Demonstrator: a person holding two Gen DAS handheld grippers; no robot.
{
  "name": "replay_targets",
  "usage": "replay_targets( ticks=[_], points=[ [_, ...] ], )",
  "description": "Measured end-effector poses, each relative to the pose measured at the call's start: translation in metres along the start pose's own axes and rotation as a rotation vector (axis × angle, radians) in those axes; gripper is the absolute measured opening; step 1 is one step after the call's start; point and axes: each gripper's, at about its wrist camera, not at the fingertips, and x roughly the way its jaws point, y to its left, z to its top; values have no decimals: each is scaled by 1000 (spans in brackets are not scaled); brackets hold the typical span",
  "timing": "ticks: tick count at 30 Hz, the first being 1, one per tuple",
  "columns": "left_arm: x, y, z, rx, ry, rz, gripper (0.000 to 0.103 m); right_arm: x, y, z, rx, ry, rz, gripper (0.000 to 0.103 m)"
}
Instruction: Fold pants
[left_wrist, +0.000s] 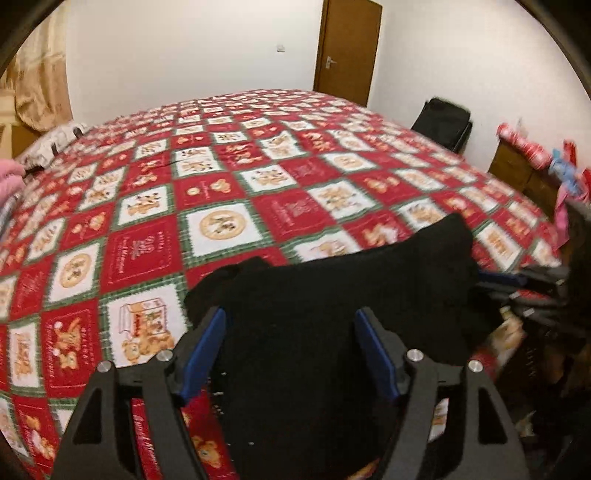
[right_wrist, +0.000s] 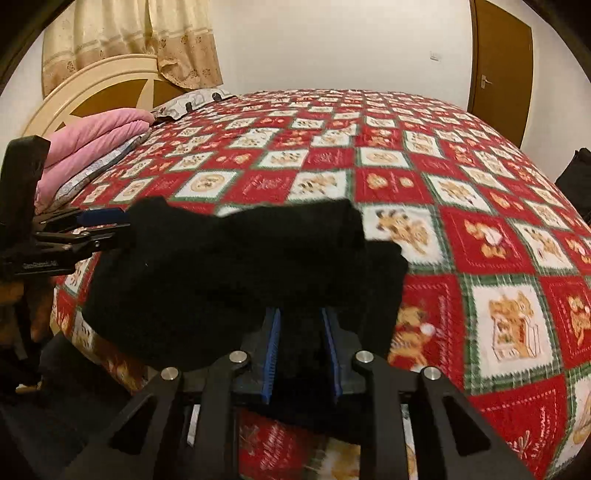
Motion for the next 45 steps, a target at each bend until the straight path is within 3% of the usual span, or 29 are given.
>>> replay_targets(
  ticks=[2,5,7,9,16,19,23,28,36,45],
  points=[
    [0,-2,-3,27,-3,31,75,-7,-7,-5,12,-2,2,8],
    [-2,4,-5,12,-15,22,78,-15,-13,-13,-1,18,2,7],
    [-1,9,-4,-15,-27,49,91,-13,-15,-21,-19,39,-25,5],
    [0,17,-4,-40,-49,73,96,-11,-19,-27,-21,57,-66,5],
    [21,25,-3,-91,-45,92,96,-6,-39,-20,40,30,-133,0],
    [20,21,-5,-80,-51,100,96,-21,-36,-13,44,-31,-164,0],
    [19,20,-5,-89,-51,103,96,-41,-10,0,6,-123,-39,1],
    [17,17,-5,-71,-46,113,97,-12,37,9,-173,-87,-30,2],
    [18,15,-4,-72,-34,105,99,32,8,21,-32,-1,-28,2],
    [17,12,-2,-53,-26,108,101,40,-13,29,24,-6,-45,0]
  ],
)
